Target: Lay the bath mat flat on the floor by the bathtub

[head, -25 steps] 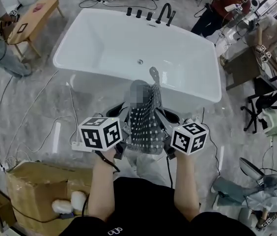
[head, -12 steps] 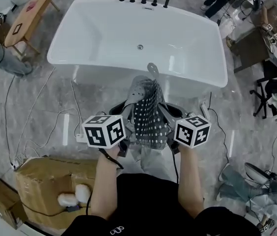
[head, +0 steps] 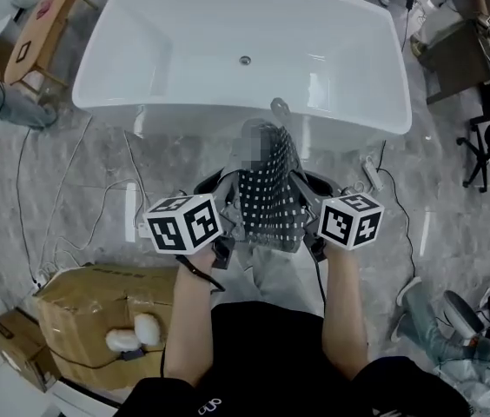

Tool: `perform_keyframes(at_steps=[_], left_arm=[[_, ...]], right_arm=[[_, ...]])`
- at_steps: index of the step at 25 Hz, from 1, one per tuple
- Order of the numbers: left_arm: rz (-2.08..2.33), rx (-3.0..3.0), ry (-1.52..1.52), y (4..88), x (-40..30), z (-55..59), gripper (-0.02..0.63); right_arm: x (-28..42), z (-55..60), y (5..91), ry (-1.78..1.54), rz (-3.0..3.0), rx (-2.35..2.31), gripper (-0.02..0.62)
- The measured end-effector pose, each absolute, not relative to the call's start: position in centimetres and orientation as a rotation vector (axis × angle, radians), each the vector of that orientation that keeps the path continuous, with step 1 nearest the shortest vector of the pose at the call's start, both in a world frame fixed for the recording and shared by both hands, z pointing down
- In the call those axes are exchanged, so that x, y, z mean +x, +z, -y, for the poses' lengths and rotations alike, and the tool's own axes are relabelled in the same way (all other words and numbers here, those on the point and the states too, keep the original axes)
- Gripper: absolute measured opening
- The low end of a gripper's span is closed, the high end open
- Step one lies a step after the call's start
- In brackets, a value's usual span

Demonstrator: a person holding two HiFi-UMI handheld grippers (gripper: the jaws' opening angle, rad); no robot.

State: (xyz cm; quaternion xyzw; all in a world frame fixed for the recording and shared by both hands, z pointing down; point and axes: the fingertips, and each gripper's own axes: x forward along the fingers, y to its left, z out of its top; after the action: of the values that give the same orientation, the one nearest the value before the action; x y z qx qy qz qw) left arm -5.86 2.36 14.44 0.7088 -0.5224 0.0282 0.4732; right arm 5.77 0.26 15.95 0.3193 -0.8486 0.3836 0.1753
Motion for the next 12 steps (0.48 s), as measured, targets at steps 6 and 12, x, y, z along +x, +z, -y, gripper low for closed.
perform_keyframes(at_steps=[6,12], left_arm=[[1.322,1.679,0.058,16.3,-5.3,-1.5,0.021],[1.342,1.638,0.092,18.6,-3.6,-2.2,0.021]], right_arm=[[7.9,0.6,18.8,1.193,2.414,0.903,0.022],[10.5,0.2,21.4,1.316,2.408,0.915,0.021]])
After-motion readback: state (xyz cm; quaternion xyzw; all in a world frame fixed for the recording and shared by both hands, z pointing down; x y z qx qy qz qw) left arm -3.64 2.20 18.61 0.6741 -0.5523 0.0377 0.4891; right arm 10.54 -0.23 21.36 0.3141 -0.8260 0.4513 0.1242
